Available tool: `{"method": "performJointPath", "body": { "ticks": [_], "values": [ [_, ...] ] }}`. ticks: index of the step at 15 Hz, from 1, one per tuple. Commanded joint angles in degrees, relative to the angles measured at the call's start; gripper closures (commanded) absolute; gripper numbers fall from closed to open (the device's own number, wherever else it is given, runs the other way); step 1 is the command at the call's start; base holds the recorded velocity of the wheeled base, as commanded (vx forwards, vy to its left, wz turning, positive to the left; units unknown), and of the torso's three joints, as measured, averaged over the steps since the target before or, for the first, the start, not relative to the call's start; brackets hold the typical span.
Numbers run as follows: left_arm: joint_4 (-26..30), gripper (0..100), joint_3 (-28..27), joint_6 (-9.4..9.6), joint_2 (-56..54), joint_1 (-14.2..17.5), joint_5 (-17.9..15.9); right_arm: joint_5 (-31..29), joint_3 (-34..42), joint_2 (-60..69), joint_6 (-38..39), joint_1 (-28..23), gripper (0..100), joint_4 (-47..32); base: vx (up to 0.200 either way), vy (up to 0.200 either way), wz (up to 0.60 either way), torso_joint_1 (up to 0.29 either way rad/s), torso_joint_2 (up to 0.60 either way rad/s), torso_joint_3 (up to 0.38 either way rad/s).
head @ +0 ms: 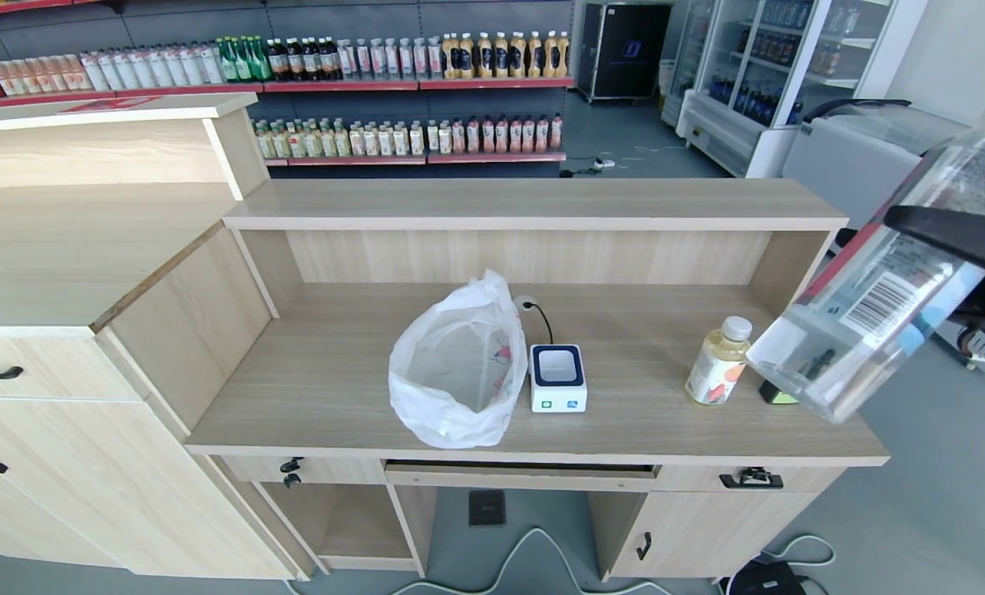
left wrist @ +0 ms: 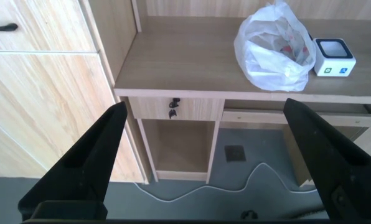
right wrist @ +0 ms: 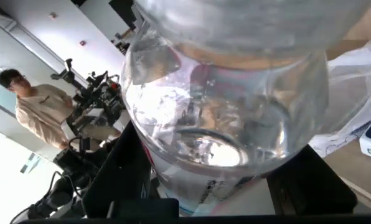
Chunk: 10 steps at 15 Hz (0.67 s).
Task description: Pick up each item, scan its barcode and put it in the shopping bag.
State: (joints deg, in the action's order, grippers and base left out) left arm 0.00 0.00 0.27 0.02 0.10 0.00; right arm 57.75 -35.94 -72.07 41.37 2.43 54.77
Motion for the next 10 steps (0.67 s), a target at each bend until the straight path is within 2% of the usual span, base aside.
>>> {"method": "performJointPath", "body": {
  "ticks": [1, 6, 10],
  "values": [
    [0.00, 0, 0.00, 0.00, -0.02, -0.01, 0.00, 0.00, 0.87, 1.76, 1.16, 2.67, 100, -0.90, 0.000, 0.000, 0.00, 0.000, 0.00, 0.000],
    [0.00, 0, 0.00, 0.00, -0.02, -0.01, 0.00, 0.26, 0.25, 8.09, 1.34, 6.36, 100, -9.42, 0.000, 0.000, 0.00, 0.000, 0.00, 0.000],
    [0.00, 0, 0.00, 0.00, -0.02, -0.01, 0.00, 2.55, 0.43, 11.43, 1.16, 6.36, 100, -12.94, 0.000, 0.000, 0.00, 0.000, 0.00, 0.000]
  ]
}}
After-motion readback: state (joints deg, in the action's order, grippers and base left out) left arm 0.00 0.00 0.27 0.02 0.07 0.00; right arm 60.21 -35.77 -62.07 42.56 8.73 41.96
